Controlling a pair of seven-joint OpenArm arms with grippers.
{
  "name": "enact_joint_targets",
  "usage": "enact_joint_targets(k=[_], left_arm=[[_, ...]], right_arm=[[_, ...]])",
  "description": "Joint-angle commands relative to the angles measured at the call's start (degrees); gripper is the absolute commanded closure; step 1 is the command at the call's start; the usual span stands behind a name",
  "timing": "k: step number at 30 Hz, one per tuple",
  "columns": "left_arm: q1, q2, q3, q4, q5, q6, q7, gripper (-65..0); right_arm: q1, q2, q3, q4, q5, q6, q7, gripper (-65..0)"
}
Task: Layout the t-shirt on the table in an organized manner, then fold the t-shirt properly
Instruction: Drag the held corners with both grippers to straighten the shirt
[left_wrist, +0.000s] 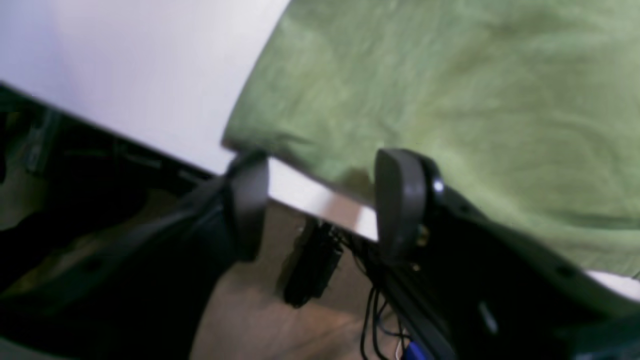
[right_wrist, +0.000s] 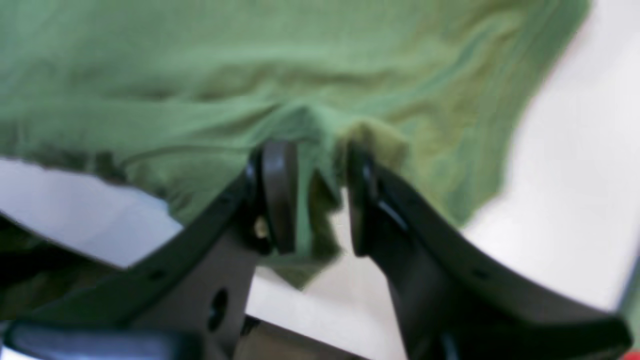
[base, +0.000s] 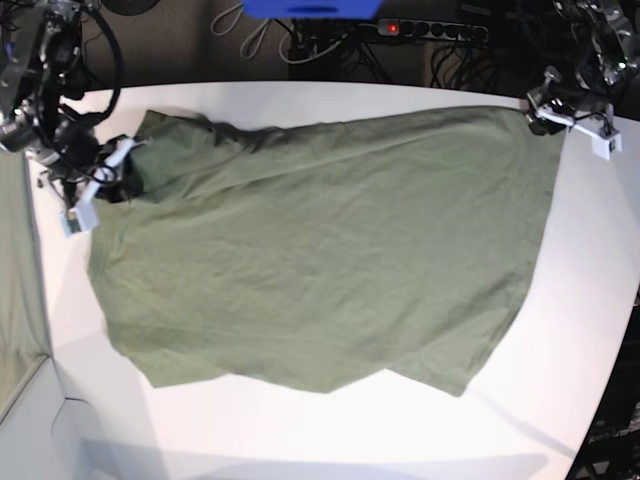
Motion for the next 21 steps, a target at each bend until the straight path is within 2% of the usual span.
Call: enact_joint_targets(k=[1,5,10,14,18,21], left_arm=[[-0.05,-0.93,-1.09,2.02,-0.53,0.12,-0.83,-33.4],[-1.02,-0.75,-6.89,7.47,-0.62,0.12,-0.83,-33.4],[-11.04,-0.75,-8.65,10.46,-0.62,0.12,-0.75,-33.4],[-21.68,-0.58,-2.41,6.24,-0.09,0.12,-0.92,-33.4],[-34.42,-1.19,6.83,-5.28,0.09,0.82,-1.01,-33.3],[-44.71,-1.19,11.22,-18.11,4.84,0.82,-1.98,-33.0]], right_arm=[[0.0,0.91,2.05,1.56,0.33,0.4,0.71,-18.0],[0.35,1.0,6.8,2.35,0.33,0.4,0.8,-18.5],[4.13,2.93,7.59,1.21,0.33,0.4,0.62,-18.5],[6.41,2.76,7.5,-0.37,0.33,0.4,0.45,-18.2],[8.61,1.97,5.39,-3.71,0.33,0.4,0.62,-18.1],[8.61,1.97,4.69,-5.65,0.33,0.4,0.71,-18.0]])
